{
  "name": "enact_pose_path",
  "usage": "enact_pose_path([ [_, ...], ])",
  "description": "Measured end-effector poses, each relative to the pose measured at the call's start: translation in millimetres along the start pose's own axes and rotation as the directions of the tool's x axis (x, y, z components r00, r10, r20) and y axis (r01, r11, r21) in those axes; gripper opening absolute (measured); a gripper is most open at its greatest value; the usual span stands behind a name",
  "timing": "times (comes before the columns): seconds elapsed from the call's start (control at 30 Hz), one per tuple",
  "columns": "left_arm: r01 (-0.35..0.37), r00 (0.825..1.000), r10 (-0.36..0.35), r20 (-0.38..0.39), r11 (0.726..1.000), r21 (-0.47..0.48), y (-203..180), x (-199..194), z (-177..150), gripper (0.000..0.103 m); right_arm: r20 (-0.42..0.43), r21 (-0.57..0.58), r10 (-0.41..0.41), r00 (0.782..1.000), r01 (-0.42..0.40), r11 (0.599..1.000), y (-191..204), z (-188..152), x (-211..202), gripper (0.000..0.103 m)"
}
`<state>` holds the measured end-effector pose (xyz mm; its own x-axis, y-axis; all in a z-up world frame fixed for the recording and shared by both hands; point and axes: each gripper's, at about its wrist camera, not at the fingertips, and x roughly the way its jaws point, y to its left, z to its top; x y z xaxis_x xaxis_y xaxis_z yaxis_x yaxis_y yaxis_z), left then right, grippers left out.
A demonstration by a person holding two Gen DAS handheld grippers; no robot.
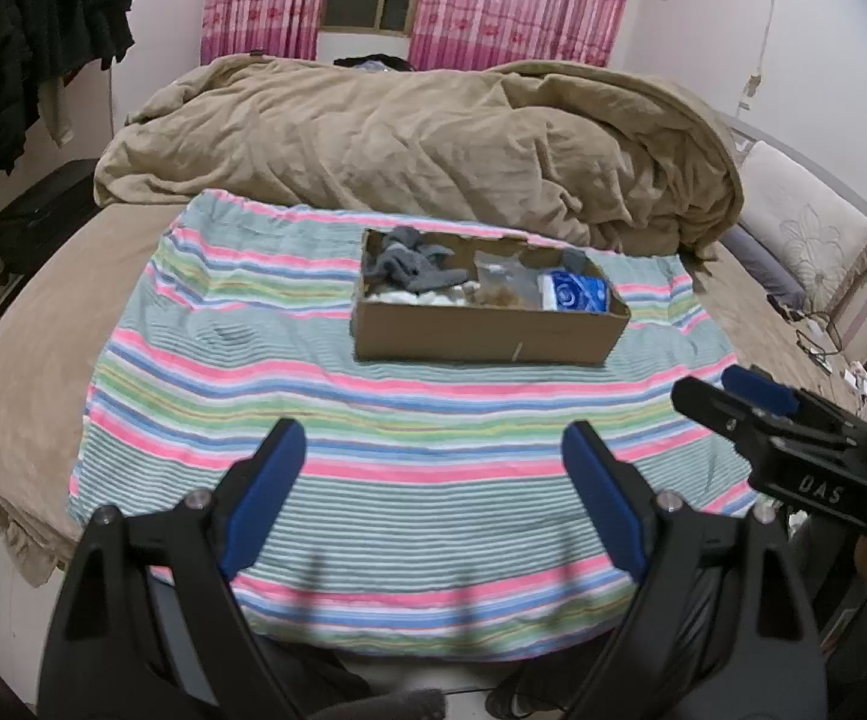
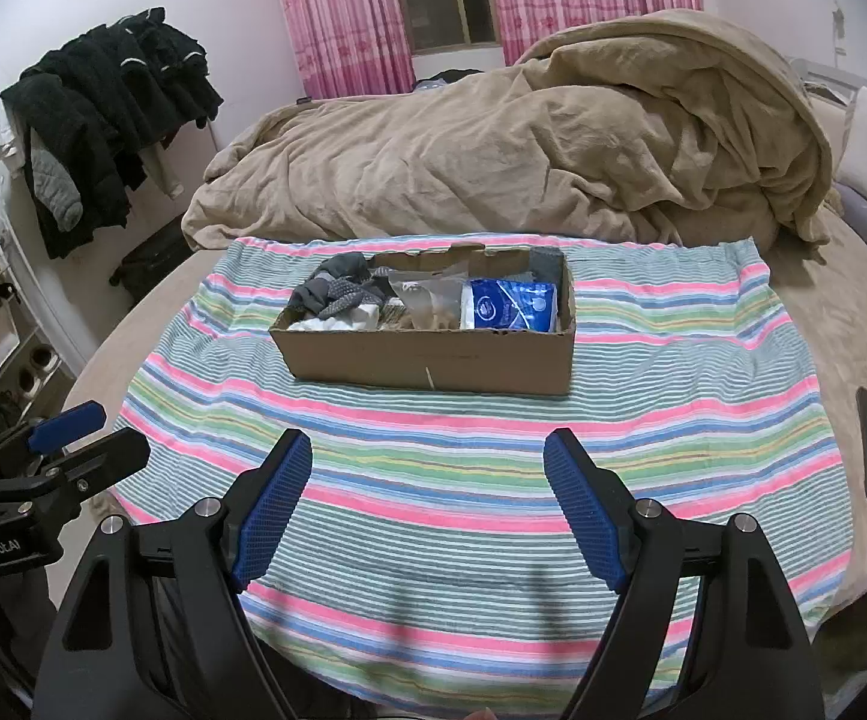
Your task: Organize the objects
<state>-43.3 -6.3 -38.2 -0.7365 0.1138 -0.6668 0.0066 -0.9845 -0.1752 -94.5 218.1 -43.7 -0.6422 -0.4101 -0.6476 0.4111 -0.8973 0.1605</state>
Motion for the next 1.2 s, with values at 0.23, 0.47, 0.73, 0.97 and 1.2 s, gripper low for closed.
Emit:
enact_pose_path([
  [0.23, 0.005, 1.0, -0.005, 0.001, 1.0, 0.005, -1, -2, 0, 0.089, 0.002, 0.001, 0.001, 1.0, -0.001, 1.0, 1, 0, -1, 0.082],
  [0.47, 0.011, 1.0, -0.011, 0.001, 1.0, 0.011, -2, -5, 0, 0.089, 0.008, 0.004, 0.001, 1.0, -0.001, 1.0, 1, 1, -4, 0.082],
  [0.73, 0.013, 1.0, -0.013, 0.0, 1.0, 0.015, -4, -7, -1, 0.089, 0.009, 0.002, 0.005, 1.0, -0.005, 1.0, 1, 0, -5, 0.082],
  [0.97, 0.01, 1.0, -0.01, -0.004, 1.0, 0.014, -5, -5, 0, 0.089, 0.01, 0.004, 0.006, 1.0, -0.006, 1.0, 0, 0, -5, 0.082],
  [1.2, 0.012, 1.0, -0.011, -0.016, 1.0, 0.022, -7, 3, -2, 0.089, 0.009, 0.005, 0.006, 1.0, -0.006, 1.0, 0, 0, -5, 0.082],
])
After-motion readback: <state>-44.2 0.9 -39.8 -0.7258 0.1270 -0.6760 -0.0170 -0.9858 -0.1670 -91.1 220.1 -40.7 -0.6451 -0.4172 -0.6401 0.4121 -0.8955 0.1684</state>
